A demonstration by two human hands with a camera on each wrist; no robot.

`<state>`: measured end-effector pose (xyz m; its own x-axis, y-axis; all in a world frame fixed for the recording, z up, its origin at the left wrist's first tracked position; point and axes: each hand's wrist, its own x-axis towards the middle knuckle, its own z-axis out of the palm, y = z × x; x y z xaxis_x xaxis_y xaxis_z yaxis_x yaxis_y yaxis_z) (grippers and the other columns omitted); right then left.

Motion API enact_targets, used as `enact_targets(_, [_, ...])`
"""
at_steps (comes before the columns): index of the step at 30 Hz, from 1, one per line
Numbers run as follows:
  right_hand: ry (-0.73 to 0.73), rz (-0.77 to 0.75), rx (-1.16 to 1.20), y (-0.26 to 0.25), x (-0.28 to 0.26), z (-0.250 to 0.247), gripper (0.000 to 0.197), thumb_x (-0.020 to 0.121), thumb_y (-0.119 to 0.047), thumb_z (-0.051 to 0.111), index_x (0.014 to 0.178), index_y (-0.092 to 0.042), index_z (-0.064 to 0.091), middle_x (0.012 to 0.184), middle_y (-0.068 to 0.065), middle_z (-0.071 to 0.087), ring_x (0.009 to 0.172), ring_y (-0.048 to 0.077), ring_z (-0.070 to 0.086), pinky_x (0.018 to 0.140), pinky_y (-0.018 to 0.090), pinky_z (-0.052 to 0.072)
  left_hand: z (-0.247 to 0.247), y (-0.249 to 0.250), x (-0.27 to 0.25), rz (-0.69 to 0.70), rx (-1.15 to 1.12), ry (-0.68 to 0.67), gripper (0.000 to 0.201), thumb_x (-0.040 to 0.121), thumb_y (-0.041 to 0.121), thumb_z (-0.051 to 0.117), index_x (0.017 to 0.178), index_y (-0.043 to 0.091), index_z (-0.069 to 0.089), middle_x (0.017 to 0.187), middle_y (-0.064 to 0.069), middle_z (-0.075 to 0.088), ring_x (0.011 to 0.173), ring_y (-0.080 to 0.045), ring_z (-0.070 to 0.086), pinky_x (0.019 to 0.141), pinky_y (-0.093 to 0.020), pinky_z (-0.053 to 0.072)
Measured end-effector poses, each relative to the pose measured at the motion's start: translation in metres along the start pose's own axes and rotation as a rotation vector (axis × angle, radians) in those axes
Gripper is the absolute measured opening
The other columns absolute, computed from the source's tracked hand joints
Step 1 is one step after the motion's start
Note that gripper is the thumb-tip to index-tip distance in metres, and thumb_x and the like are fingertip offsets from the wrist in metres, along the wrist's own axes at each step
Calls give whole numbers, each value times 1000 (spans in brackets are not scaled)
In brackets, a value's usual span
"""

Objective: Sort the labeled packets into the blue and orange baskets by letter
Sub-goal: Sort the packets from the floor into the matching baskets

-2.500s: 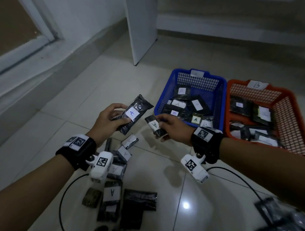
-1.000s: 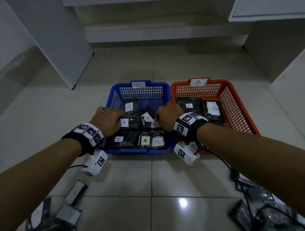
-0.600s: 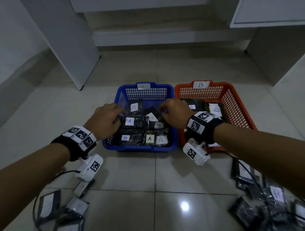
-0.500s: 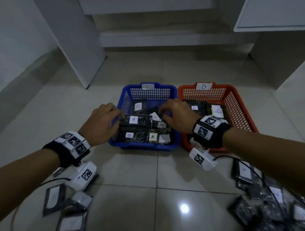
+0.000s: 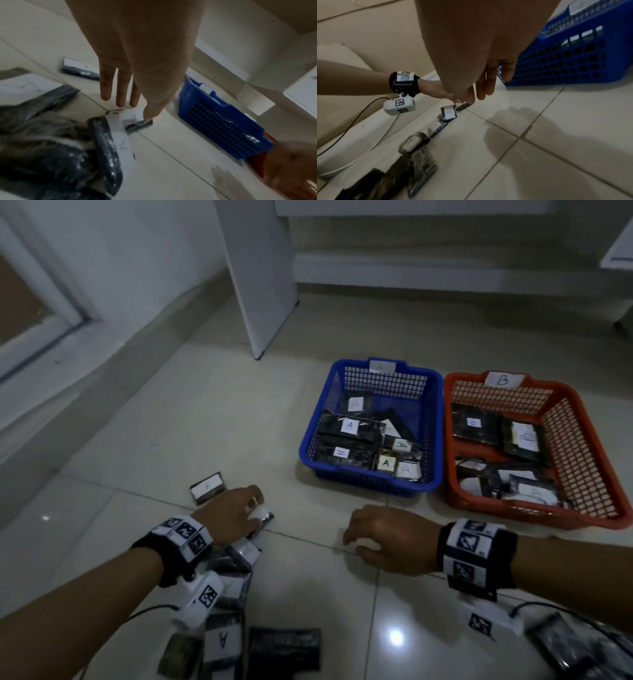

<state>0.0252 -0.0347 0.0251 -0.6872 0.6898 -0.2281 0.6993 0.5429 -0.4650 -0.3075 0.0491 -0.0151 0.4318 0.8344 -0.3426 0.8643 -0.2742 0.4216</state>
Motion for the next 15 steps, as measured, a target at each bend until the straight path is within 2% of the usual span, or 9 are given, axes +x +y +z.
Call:
enact_targets(2, [-80,41,30,-1,8,10,33,97,-28,54,128,-23,61,126,-3,57,116,16,52,97,31,45,6,-3,-1,-14,-140,35,33,87,19,71,117,18,56,86,12,60,74,-10,61,75,-30,56])
enact_targets(4, [-115,95,57,-3,18,14,33,97,-28,55,129,-22,61,125,-3,56,115,16,53,95,28,45,9,-7,0,-17,-178,44,39,85,14,73,118,21,53,88,6,62,74,-11,61,78,-36,56])
enact_targets(7, [-140,127,88,-10,45,16,27,95,-24,57,119,-18,67,118,2,62,106,19,58,90,28,47,5,-14,5,-53,-104,15,52,81,15,76,123,27,48,92,-1,61,73,-13,60,69,-27,52])
enact_targets(10, [-157,158,145,-15,78,18,21,93,-21,59,108,-15,72,109,4,70,95,22,64,84,29,50,-16,-15,10,-40,-47,86,36,86,15,71,116,28,54,90,0,57,79,-16,58,76,-30,50])
enact_targets(13, [-148,162,201,-27,113,21,21,94,-23,62,111,-13,70,111,6,71,98,25,65,86,32,52,-43,-16,7,-23,-85,162,22,87,15,70,99,27,55,90,-1,57,77,-18,58,69,-29,45])
enact_targets(15, [-135,141,226,-39,137,28,27,94,-24,64,117,-11,67,118,9,67,105,27,63,89,34,51,-55,-18,4,-56,-178,228,20,87,15,72,97,22,56,94,-1,62,74,-18,62,63,-27,45])
